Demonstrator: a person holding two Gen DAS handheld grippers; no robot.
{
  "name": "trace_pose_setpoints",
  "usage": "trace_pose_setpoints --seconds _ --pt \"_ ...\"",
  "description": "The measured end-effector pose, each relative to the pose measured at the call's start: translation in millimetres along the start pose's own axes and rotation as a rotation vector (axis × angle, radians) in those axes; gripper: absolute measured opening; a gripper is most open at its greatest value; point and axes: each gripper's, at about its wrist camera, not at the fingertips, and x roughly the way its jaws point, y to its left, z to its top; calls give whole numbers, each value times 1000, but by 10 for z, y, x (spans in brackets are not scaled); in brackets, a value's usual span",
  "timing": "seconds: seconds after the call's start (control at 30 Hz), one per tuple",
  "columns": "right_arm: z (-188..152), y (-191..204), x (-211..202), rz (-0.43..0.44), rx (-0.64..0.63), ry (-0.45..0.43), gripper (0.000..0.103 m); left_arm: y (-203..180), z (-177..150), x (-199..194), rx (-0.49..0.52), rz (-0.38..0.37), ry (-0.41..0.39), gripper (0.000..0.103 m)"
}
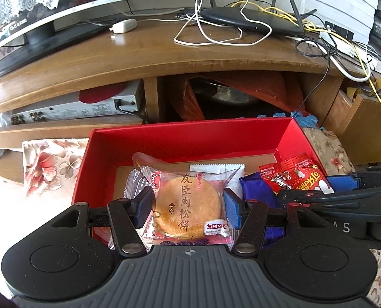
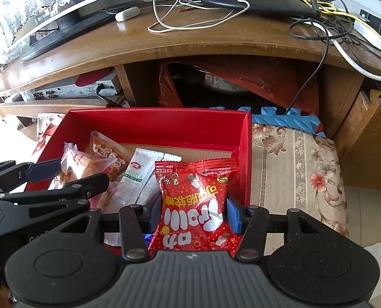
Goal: Organize snacks
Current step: 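Lower both packets into the red box and open both tools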
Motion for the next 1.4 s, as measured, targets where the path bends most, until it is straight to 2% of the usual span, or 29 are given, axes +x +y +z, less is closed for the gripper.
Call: trace_pose_setpoints --seconds 0.4,0.6,0.97,1.4 --pt "-12 18 81 -6 -2 9 50 31 -20 59 -3 17 15 66" --pt "-30 -2 104 -25 -3 23 51 22 -33 46 -2 13 16 71" --pt "-50 11 -13 -20 9 2 53 29 -26 -68 -7 13 -9 78" --pt "-118 22 -182 -23 8 -23 53 -7 -64 -256 -2 -10 -32 80"
